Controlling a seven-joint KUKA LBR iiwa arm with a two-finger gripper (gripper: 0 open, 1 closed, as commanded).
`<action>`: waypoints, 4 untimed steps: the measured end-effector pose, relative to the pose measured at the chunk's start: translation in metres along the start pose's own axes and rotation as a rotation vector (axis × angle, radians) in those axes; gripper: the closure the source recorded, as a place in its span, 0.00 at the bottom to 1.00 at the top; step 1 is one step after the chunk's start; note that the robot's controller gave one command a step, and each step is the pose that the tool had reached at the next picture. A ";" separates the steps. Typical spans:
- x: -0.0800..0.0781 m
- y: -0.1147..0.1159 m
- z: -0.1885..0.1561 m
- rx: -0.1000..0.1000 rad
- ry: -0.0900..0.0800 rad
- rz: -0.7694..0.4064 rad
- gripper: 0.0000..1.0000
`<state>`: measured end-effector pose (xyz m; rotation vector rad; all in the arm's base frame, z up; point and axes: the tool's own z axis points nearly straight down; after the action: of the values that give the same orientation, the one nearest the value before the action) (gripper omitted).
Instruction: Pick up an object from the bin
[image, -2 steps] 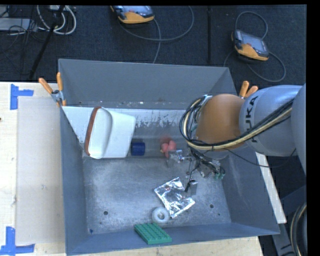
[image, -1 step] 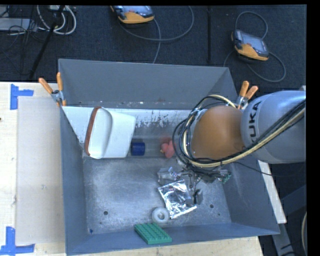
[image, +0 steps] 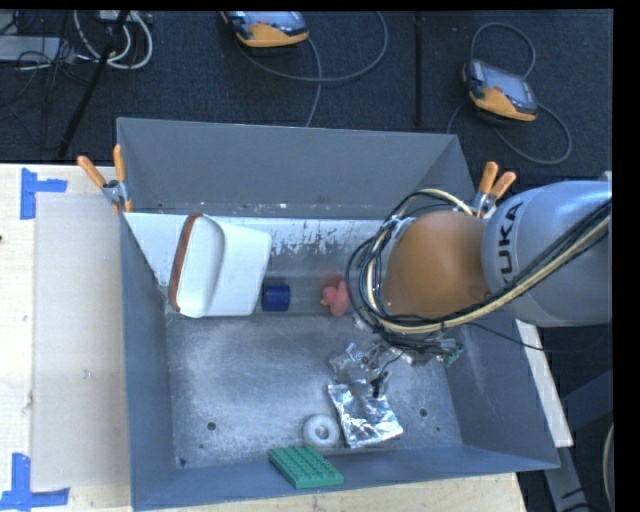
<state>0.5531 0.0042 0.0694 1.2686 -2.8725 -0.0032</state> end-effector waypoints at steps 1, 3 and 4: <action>-0.029 -0.052 -0.040 0.007 -0.006 -0.027 1.00; -0.003 -0.036 0.000 0.000 0.001 -0.321 0.00; -0.003 -0.037 -0.001 0.002 -0.002 -0.317 1.00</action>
Offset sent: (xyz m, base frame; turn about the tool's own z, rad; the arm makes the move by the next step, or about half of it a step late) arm 0.0549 -0.0136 0.0383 -0.0292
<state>0.5827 -0.0184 0.0702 1.7072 -2.6391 -0.0022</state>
